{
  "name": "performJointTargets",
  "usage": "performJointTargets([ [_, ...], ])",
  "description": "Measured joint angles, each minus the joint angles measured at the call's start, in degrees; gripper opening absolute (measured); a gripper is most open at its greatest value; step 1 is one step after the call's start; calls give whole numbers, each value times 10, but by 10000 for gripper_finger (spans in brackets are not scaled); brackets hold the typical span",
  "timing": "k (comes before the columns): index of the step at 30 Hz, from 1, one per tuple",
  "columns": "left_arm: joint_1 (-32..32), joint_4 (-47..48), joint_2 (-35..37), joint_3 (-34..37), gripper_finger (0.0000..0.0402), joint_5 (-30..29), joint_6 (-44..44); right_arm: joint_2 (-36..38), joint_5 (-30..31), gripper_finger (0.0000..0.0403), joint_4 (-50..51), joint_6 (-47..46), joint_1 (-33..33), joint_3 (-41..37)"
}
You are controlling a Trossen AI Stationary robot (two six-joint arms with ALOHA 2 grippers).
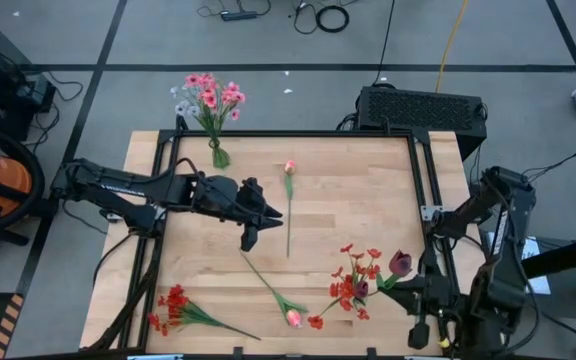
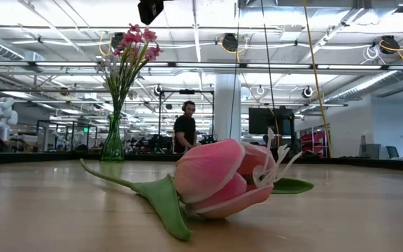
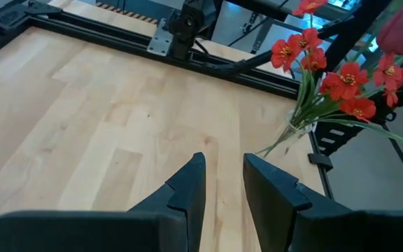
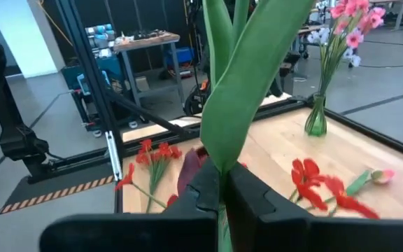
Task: Sort flowers into vase by color
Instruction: Put the red tulip into the transparent vase
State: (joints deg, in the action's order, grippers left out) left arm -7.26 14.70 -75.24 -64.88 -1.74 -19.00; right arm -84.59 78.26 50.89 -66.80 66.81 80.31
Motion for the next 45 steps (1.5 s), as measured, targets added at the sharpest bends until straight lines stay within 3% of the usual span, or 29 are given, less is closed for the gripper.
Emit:
performJointTargets([
  [11,-4,0,0,0,102,0,0,-32,-18,0,129,-185,-9,0],
  [22,-6,0,0,0,102,0,-1,-72,-22,0,136,-268,-34,-49],
  [28,-10,0,0,0,102,0,1,-108,-67,0,136,-285,-35,-55],
  [36,-10,0,0,0,102,0,3,-147,-70,5,136,-301,-35,-55],
  [45,-10,0,0,0,102,0,3,-130,-123,47,138,-327,-47,-55],
])
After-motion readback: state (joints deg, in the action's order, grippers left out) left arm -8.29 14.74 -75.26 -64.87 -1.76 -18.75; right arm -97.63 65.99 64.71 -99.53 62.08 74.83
